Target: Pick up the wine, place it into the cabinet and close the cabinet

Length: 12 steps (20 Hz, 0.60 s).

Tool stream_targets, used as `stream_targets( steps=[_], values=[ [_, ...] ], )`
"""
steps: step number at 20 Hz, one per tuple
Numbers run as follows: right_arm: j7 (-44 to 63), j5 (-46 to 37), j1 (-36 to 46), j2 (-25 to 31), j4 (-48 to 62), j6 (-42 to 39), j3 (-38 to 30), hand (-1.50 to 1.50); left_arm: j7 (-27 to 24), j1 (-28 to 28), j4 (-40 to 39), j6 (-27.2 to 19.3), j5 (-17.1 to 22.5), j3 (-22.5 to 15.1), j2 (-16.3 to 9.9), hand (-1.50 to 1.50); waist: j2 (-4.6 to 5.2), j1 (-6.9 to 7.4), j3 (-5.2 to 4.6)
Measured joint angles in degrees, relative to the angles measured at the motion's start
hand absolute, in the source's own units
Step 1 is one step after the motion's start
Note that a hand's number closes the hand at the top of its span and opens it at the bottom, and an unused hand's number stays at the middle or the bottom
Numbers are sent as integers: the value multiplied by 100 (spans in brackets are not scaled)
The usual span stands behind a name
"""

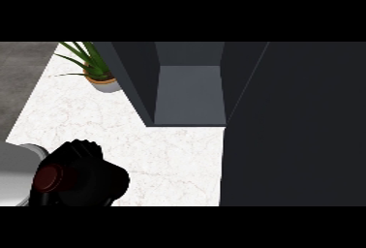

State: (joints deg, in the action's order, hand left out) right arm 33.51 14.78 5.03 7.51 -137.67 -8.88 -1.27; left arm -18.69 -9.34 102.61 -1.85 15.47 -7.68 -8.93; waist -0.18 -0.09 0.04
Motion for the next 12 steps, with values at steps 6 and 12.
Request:
stream_targets(
  steps=[6,12],
  values=[
    [44,-14,24,-52,-14,76,86,-150,977,329,625,-515,-443,-574,287,150,3,-16,-1],
    [223,7,136,23,-30,105,-1,-150,1544,979,707,-1156,-861,-1239,711,150,4,-43,-2]
  ],
)
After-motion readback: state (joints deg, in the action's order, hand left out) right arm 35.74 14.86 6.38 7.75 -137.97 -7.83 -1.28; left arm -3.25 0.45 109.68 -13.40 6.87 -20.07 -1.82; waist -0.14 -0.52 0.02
